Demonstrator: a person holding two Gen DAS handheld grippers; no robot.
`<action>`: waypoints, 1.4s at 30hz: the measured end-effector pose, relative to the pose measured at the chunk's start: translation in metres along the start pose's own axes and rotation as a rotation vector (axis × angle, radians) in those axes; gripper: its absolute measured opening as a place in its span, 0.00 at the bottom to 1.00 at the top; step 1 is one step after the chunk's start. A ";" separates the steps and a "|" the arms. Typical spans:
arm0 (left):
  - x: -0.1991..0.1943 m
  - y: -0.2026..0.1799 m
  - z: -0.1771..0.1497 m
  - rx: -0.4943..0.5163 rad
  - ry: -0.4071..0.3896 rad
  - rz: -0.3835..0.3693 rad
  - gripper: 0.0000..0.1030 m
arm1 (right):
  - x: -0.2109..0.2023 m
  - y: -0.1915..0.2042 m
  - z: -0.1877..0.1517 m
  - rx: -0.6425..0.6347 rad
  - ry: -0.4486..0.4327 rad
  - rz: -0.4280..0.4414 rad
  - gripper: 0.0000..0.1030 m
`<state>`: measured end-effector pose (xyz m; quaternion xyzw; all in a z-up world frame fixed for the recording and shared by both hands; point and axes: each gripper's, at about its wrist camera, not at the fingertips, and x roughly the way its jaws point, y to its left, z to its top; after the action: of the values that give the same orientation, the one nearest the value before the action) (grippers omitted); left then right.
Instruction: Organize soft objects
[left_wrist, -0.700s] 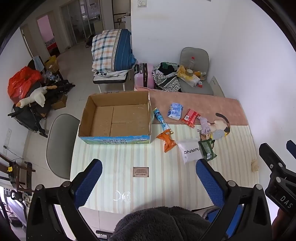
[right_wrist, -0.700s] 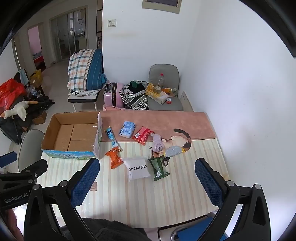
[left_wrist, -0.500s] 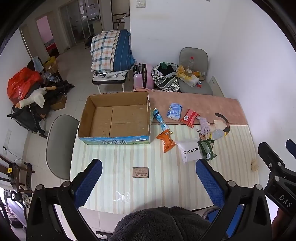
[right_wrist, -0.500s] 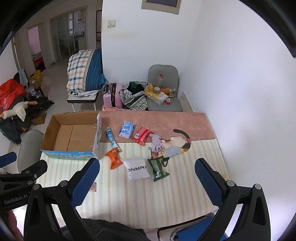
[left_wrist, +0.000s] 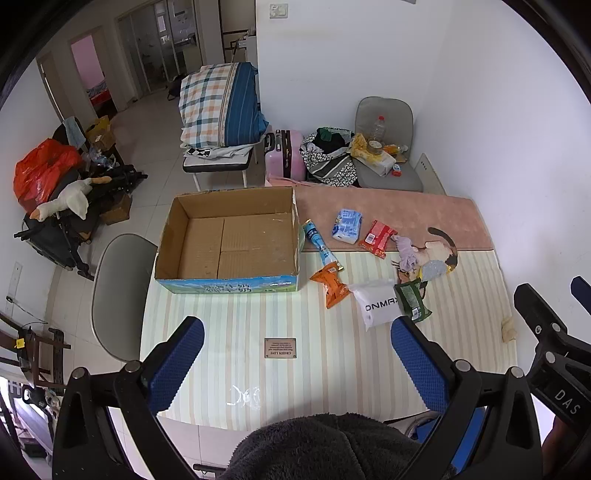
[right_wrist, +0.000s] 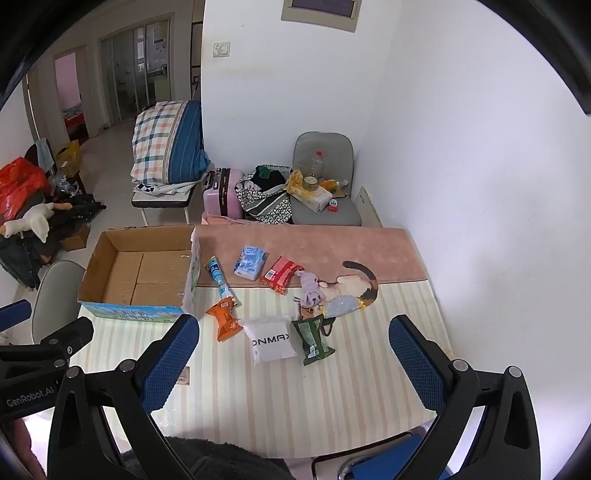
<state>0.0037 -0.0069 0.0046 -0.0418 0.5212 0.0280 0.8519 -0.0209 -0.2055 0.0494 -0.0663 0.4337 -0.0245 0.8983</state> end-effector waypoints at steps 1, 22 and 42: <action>0.000 0.000 0.000 0.001 0.001 0.000 1.00 | 0.000 0.000 0.000 0.001 0.001 0.001 1.00; -0.004 0.002 0.007 0.014 -0.017 -0.001 1.00 | -0.005 0.002 0.000 0.004 -0.028 -0.009 1.00; -0.006 0.001 0.009 0.016 -0.019 -0.002 1.00 | -0.006 0.000 0.003 0.007 -0.032 -0.005 1.00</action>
<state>0.0087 -0.0047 0.0144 -0.0352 0.5131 0.0234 0.8573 -0.0224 -0.2049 0.0554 -0.0646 0.4188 -0.0272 0.9053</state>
